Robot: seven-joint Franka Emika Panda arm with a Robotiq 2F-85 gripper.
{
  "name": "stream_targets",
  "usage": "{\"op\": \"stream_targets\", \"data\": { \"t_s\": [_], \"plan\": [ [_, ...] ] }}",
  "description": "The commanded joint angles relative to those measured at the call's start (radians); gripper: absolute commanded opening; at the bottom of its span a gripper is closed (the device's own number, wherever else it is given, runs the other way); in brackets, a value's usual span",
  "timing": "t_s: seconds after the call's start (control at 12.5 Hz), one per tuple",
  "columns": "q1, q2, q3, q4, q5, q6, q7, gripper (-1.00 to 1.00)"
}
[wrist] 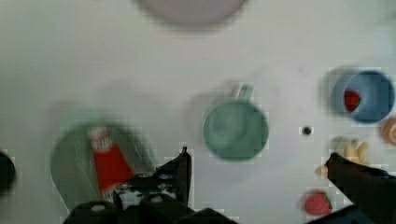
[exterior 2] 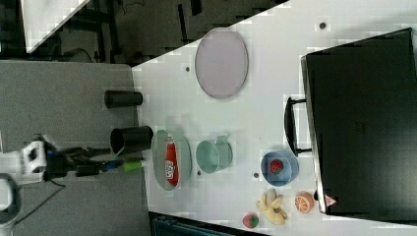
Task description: Pick ketchup from strainer and place it on the table
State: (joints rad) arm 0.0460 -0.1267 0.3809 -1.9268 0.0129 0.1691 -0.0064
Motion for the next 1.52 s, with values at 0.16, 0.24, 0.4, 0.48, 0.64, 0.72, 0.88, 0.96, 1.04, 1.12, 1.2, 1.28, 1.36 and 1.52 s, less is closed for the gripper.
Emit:
{"op": "stream_targets", "data": {
  "t_s": [0.16, 0.24, 0.4, 0.48, 0.64, 0.72, 0.88, 0.96, 1.04, 1.12, 1.2, 1.28, 1.36, 1.52],
  "plan": [
    [0.027, 0.079, 0.136, -0.034, 0.008, 0.094, 0.042, 1.00],
    [0.028, 0.115, 0.175, -0.042, 0.006, 0.144, 0.043, 1.00],
    [0.030, 0.187, 0.230, -0.069, -0.004, 0.251, 0.056, 1.00],
    [0.032, 0.220, 0.246, -0.087, -0.009, 0.305, 0.058, 1.00],
    [0.039, 0.280, 0.257, -0.132, -0.032, 0.415, 0.059, 1.00],
    [0.043, 0.308, 0.257, -0.159, -0.059, 0.472, 0.062, 1.00],
    [0.047, 0.362, 0.255, -0.213, -0.120, 0.592, 0.096, 1.00],
    [0.050, 0.392, 0.255, -0.236, -0.139, 0.655, 0.129, 1.00],
    [0.052, 0.423, 0.255, -0.254, -0.154, 0.713, 0.154, 1.00],
    [0.055, 0.457, 0.254, -0.266, -0.171, 0.763, 0.169, 1.00],
    [0.058, 0.492, 0.252, -0.271, -0.185, 0.803, 0.181, 1.00],
    [0.061, 0.528, 0.251, -0.271, -0.191, 0.834, 0.197, 1.00],
    [0.063, 0.563, 0.250, -0.271, -0.200, 0.857, 0.213, 1.00],
    [0.064, 0.622, 0.249, -0.267, -0.222, 0.891, 0.238, 1.00]
  ]
}}
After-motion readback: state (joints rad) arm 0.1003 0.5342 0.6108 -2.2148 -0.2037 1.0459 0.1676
